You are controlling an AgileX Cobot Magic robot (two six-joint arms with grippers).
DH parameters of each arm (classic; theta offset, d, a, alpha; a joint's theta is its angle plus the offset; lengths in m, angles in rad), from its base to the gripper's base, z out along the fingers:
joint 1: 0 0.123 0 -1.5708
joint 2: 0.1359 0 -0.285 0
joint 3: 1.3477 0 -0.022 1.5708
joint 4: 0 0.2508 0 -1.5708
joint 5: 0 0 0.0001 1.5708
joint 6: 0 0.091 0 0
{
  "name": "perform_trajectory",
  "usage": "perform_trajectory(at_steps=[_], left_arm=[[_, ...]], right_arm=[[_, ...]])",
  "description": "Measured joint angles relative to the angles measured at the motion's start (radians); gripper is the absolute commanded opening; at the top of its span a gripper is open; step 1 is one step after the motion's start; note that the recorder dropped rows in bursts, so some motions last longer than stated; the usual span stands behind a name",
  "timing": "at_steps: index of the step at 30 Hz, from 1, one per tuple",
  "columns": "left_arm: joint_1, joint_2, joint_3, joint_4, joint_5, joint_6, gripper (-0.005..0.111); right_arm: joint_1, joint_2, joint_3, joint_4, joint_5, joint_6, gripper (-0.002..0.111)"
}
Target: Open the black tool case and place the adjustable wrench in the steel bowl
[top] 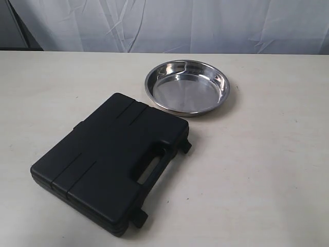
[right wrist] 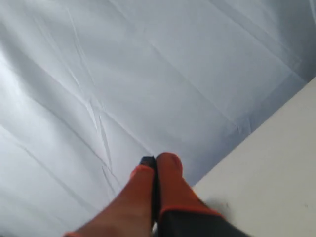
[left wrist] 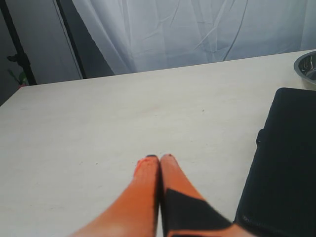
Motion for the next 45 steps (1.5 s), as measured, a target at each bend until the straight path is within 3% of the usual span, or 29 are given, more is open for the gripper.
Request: perform_trajectory(at_steps=[5, 13, 16, 19, 23, 25, 30, 34, 37, 41, 45], left_arm=[[0.000, 0.000, 0.000, 0.000, 0.000, 0.000, 0.000], [0.000, 0.000, 0.000, 0.000, 0.000, 0.000, 0.000], [0.000, 0.000, 0.000, 0.000, 0.000, 0.000, 0.000], [0.000, 0.000, 0.000, 0.000, 0.000, 0.000, 0.000], [0.000, 0.000, 0.000, 0.000, 0.000, 0.000, 0.000], [0.000, 0.000, 0.000, 0.000, 0.000, 0.000, 0.000], [0.000, 0.000, 0.000, 0.000, 0.000, 0.000, 0.000], [0.000, 0.000, 0.000, 0.000, 0.000, 0.000, 0.000], [0.000, 0.000, 0.000, 0.000, 0.000, 0.000, 0.000], [0.000, 0.000, 0.000, 0.000, 0.000, 0.000, 0.000], [0.000, 0.000, 0.000, 0.000, 0.000, 0.000, 0.000]], right_arm=[[0.000, 0.000, 0.000, 0.071, -0.166, 0.093, 0.000], [0.000, -0.002, -0.057, 0.104, -0.132, 0.400, 0.000], [0.000, 0.001, -0.122, 0.020, -0.219, 0.416, 0.000], [0.000, 0.069, -0.218, -0.230, -0.259, 0.380, 0.000], [0.000, 0.296, -0.434, -0.743, -0.081, 0.354, 0.000], [0.000, 0.441, -0.553, -0.888, 0.075, 0.351, 0.000], [0.012, 0.882, -0.879, -0.940, 0.551, 0.247, -0.001], [0.105, 1.209, -1.111, -0.765, 0.865, 0.048, -0.001], [0.231, 1.409, -1.205, -0.658, 0.984, -0.013, -0.001], [0.428, 1.659, -1.246, -0.626, 1.033, 0.040, -0.001], [0.600, 1.802, -1.246, -0.647, 0.933, 0.075, -0.001]])
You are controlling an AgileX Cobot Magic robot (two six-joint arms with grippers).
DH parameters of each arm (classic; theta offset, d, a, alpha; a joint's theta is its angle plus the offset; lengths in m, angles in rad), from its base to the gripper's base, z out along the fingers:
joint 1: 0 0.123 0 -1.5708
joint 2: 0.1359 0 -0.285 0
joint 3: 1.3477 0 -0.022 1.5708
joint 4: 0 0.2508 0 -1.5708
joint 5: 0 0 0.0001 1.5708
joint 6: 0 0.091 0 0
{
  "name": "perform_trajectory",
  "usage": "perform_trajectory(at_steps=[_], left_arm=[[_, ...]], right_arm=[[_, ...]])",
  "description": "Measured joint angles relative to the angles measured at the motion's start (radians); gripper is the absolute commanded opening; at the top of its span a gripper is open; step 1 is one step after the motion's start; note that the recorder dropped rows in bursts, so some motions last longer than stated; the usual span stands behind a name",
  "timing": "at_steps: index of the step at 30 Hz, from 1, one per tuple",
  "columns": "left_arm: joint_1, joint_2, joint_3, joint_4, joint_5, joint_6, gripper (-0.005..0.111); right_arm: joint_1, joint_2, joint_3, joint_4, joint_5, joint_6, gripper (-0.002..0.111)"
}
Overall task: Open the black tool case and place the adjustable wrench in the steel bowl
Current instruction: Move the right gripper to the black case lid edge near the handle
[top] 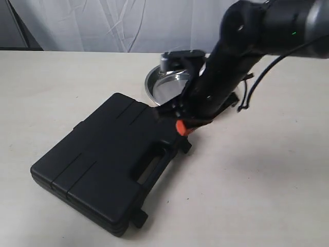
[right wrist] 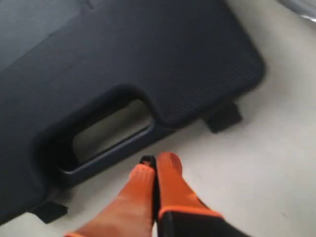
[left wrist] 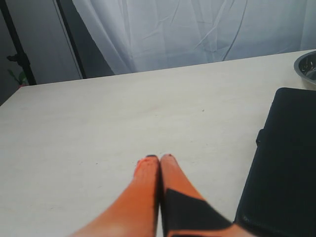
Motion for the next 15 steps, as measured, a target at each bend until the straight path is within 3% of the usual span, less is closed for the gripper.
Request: perform_trajectory(at_steps=[3, 5, 8, 10, 15], left_arm=[[0.000, 0.000, 0.000, 0.000, 0.000, 0.000, 0.000], [0.000, 0.000, 0.000, 0.000, 0.000, 0.000, 0.000], [0.000, 0.000, 0.000, 0.000, 0.000, 0.000, 0.000], [0.000, 0.000, 0.000, 0.000, 0.000, 0.000, 0.000], [0.000, 0.000, 0.000, 0.000, 0.000, 0.000, 0.000]], right_arm=[[0.105, 0.039, 0.000, -0.012, -0.081, -0.020, -0.001], [0.173, 0.051, 0.000, -0.092, -0.095, -0.219, -0.001], [0.205, 0.051, -0.001, -0.179, -0.084, -0.448, -0.001], [0.207, 0.051, -0.001, -0.184, -0.009, -0.729, -0.001], [0.207, 0.051, -0.001, -0.072, 0.049, -0.997, -0.001]])
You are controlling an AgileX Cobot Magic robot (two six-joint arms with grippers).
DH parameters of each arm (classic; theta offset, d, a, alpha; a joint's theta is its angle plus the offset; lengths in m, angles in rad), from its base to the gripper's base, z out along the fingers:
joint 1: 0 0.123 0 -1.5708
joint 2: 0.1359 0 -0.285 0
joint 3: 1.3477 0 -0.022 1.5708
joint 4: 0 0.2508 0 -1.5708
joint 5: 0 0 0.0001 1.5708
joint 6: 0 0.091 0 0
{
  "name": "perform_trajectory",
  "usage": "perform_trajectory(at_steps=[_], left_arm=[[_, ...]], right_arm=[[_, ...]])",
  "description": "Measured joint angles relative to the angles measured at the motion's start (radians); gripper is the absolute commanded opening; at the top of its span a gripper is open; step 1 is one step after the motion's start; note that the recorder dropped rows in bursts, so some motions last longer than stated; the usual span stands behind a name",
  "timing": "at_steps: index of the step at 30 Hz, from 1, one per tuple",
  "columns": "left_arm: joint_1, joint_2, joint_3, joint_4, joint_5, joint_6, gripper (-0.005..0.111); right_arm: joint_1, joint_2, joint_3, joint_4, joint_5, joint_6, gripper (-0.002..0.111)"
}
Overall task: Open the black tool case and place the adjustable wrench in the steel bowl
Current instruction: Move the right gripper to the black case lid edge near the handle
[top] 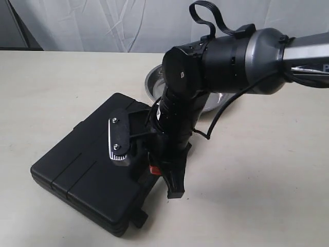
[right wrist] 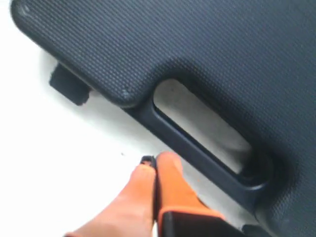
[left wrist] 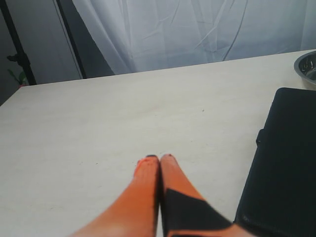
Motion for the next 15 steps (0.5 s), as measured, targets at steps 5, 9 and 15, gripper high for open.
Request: perform_trajectory(at_steps=[5, 9, 15], left_arm=[[0.000, 0.000, 0.000, 0.000, 0.000, 0.000, 0.000], [0.000, 0.000, 0.000, 0.000, 0.000, 0.000, 0.000], [0.000, 0.000, 0.000, 0.000, 0.000, 0.000, 0.000]], right_arm=[[0.004, 0.002, 0.000, 0.031, -0.038, -0.181, 0.038], [0.004, 0.025, 0.000, 0.023, -0.056, -0.317, 0.062], [0.004, 0.056, 0.000, -0.033, -0.128, -0.355, 0.042]])
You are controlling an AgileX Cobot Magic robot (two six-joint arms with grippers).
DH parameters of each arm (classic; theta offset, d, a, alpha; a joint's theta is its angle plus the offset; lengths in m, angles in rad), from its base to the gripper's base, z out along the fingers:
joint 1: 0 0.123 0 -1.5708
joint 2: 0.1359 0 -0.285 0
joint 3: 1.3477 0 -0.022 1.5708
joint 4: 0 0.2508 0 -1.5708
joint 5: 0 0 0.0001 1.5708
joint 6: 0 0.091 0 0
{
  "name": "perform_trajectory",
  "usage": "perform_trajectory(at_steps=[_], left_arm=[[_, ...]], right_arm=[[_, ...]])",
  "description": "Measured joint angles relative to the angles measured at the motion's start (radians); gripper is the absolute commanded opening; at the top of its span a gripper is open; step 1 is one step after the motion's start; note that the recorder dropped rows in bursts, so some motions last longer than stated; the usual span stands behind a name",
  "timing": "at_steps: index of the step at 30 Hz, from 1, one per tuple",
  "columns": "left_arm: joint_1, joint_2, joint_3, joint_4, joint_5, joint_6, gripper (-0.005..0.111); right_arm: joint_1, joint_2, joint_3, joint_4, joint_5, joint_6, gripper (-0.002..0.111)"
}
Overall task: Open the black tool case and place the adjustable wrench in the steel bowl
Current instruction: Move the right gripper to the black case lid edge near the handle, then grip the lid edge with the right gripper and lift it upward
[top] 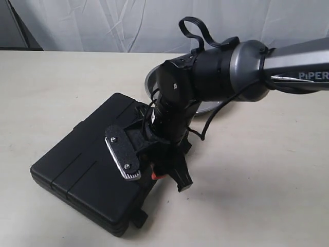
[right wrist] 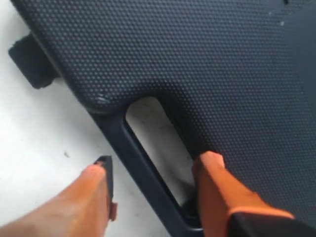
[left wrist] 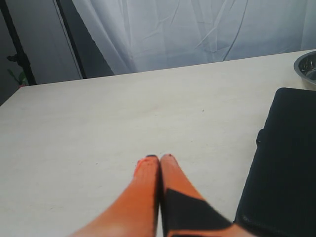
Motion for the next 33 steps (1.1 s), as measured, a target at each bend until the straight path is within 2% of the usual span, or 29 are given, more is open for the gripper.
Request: perform_trajectory(at_steps=[11, 13, 14, 15, 16, 17, 33], left_arm=[[0.000, 0.000, 0.000, 0.000, 0.000, 0.000, 0.000], [0.000, 0.000, 0.000, 0.000, 0.000, 0.000, 0.000], [0.000, 0.000, 0.000, 0.000, 0.000, 0.000, 0.000], [0.000, 0.000, 0.000, 0.000, 0.000, 0.000, 0.000], [0.000, 0.000, 0.000, 0.000, 0.000, 0.000, 0.000], [0.000, 0.000, 0.000, 0.000, 0.000, 0.000, 0.000], [0.000, 0.000, 0.000, 0.000, 0.000, 0.000, 0.000]], right_arm=[[0.000, 0.089, 0.000, -0.014, -0.011, -0.002, 0.041], [0.000, 0.093, 0.000, -0.014, -0.018, 0.000, 0.032], [0.000, 0.093, 0.000, -0.014, -0.022, 0.000, 0.022], [0.001, 0.093, 0.000, -0.018, -0.022, -0.009, 0.017], [0.002, 0.093, 0.000, -0.018, -0.022, -0.009, 0.006], [0.002, 0.096, 0.000, -0.020, -0.022, -0.007, 0.000], [0.003, 0.028, 0.000, -0.023, -0.006, 0.027, -0.001]])
